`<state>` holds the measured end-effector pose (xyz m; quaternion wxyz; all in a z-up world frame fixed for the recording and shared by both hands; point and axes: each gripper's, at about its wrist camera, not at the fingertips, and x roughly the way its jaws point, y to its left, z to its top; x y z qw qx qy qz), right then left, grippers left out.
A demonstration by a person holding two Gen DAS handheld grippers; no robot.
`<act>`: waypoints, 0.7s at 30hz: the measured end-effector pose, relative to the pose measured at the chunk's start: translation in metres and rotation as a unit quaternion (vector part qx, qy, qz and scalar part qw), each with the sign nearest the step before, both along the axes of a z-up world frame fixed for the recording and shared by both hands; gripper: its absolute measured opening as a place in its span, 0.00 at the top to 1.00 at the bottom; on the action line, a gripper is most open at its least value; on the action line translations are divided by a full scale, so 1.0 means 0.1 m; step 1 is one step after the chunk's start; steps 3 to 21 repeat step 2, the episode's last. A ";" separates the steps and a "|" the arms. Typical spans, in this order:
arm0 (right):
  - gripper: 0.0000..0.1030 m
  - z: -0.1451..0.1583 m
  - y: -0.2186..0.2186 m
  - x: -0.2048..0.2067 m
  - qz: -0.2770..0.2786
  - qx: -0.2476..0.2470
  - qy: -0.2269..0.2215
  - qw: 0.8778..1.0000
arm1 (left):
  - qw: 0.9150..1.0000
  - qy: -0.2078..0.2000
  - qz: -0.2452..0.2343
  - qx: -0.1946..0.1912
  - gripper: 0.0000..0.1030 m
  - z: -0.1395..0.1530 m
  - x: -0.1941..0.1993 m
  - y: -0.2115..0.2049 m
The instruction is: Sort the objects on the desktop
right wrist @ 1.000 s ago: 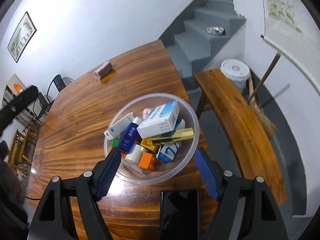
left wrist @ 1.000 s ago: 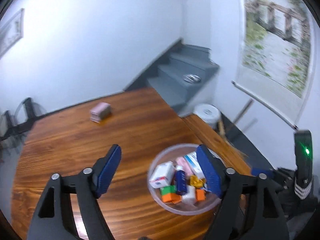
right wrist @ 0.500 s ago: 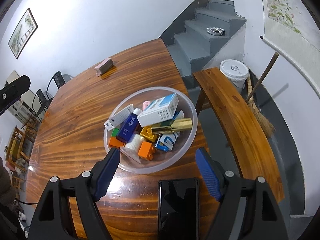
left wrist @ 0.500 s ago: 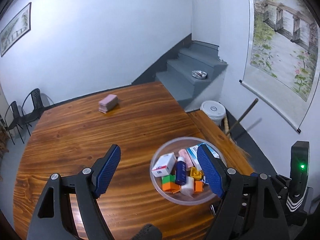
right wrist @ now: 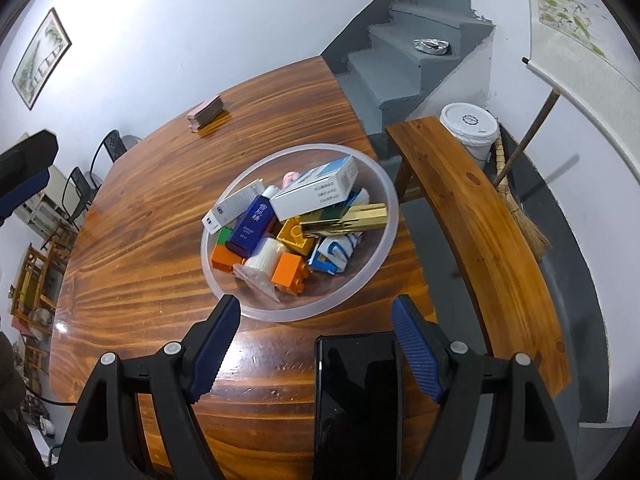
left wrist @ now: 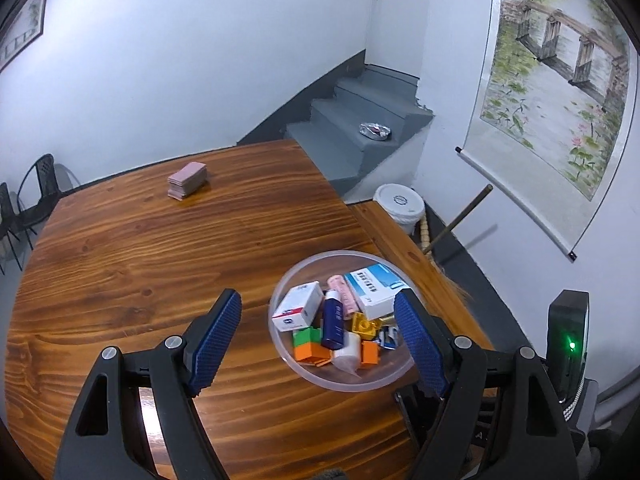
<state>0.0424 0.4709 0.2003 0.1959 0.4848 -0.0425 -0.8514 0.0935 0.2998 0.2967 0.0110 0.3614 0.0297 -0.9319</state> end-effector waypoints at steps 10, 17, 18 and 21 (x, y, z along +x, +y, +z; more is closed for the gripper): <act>0.21 -0.02 -0.06 0.01 0.008 0.001 -0.003 1.000 | 1.000 -0.003 0.004 -0.001 0.21 -0.02 0.00 -0.04; 0.21 -0.02 -0.06 0.01 0.008 0.001 -0.003 1.000 | 1.000 -0.003 0.004 -0.001 0.21 -0.02 0.00 -0.04; 0.21 -0.02 -0.06 0.01 0.008 0.001 -0.003 1.000 | 1.000 -0.003 0.004 -0.001 0.21 -0.02 0.00 -0.04; 0.21 -0.02 -0.06 0.01 0.008 0.001 -0.003 1.000 | 1.000 -0.003 0.004 -0.001 0.21 -0.02 0.00 -0.04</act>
